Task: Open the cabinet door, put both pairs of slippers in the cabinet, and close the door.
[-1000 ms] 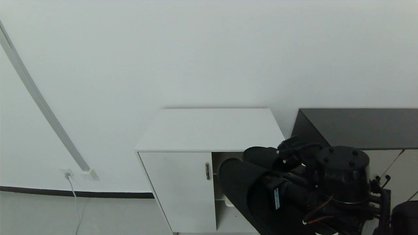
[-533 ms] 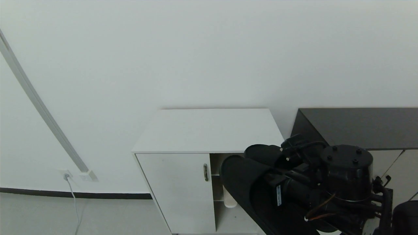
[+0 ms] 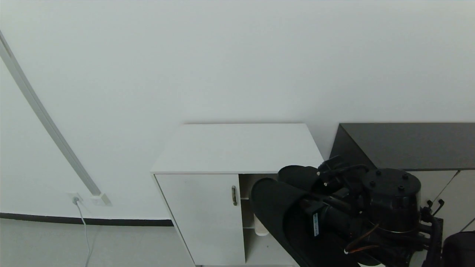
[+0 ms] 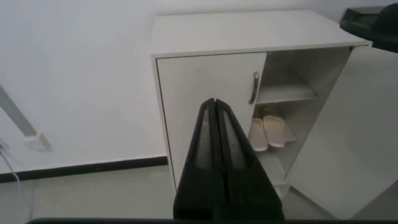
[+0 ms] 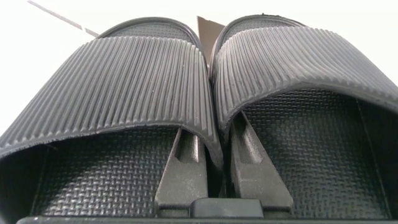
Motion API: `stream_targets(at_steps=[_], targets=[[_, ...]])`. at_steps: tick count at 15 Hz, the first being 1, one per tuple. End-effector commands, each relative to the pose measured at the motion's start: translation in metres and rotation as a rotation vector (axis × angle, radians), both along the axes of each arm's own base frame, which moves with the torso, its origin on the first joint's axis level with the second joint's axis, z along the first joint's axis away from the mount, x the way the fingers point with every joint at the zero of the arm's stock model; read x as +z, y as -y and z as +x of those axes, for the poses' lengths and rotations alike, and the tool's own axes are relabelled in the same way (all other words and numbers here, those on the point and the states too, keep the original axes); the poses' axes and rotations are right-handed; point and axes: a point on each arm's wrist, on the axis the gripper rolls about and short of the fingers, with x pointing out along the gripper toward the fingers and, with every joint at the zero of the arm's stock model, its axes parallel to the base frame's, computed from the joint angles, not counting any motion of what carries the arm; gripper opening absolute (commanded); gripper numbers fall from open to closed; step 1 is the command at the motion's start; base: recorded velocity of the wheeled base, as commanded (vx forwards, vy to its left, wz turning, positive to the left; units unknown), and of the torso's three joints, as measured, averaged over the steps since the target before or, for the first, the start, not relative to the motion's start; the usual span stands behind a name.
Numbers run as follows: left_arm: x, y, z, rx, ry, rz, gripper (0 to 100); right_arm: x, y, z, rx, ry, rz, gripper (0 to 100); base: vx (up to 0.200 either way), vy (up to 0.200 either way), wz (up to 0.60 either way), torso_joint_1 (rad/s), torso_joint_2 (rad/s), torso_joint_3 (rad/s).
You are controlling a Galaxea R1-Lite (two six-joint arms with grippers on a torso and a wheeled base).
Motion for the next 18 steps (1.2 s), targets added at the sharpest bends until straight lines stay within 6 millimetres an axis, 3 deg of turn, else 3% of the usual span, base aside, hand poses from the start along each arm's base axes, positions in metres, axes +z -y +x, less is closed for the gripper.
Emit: stream_targets(at_steps=[1,5,18], targets=[[0.0,0.0,0.0001,0.0,-0.001,0.0,0,-0.0016,-0.0006,-0.0001,0.003,-0.004,-0.004,0,0.0,0.0,0.0,0.0,0.0,0.0],[0.0,0.0,0.0001,0.0,-0.001,0.0,0,-0.0028,0.0003,-0.0015,0.004,-0.003,-0.008,0,0.0,0.0,0.0,-0.02,0.04,0.025],[0.0,0.0,0.0001,0.0,-0.002,-0.002,0,-0.0045,0.0006,-0.0017,0.005,-0.006,-0.01,0,0.0,0.0,0.0,-0.165,0.38,0.211]])
